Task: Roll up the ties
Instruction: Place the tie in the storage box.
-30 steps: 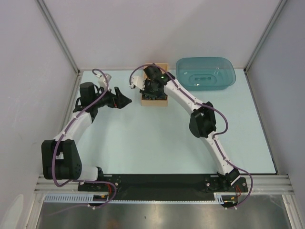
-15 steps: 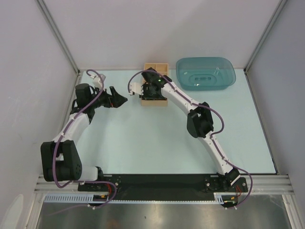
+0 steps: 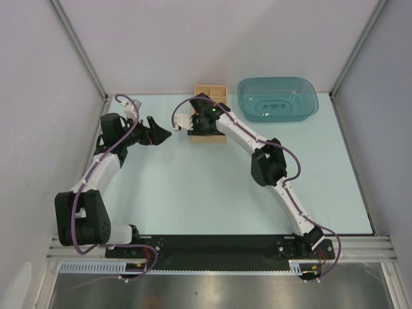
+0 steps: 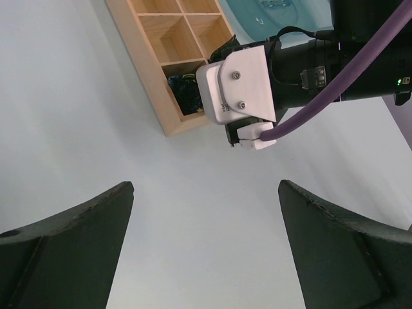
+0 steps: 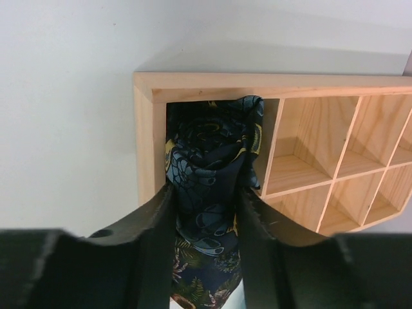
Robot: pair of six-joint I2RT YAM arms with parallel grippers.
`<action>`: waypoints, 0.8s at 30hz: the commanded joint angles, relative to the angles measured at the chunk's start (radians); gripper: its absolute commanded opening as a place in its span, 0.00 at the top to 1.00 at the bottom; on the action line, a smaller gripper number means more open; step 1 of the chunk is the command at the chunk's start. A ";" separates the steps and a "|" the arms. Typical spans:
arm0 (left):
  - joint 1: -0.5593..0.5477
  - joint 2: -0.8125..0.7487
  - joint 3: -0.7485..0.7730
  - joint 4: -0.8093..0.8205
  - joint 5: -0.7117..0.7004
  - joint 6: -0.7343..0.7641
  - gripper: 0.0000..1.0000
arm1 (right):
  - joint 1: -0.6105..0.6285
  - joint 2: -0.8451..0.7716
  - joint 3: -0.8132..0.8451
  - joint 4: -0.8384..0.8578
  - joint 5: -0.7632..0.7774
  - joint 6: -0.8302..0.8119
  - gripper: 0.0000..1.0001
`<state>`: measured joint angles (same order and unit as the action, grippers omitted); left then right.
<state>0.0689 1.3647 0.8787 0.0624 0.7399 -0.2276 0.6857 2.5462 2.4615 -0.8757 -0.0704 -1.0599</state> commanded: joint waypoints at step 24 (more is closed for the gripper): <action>0.011 0.001 0.006 0.065 0.055 -0.039 0.00 | -0.009 -0.152 -0.044 -0.069 -0.146 0.084 0.27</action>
<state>0.0689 1.3655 0.8787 0.0887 0.7658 -0.2470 0.6823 2.4870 2.4287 -0.9257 -0.1516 -0.9913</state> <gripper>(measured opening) 0.994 0.730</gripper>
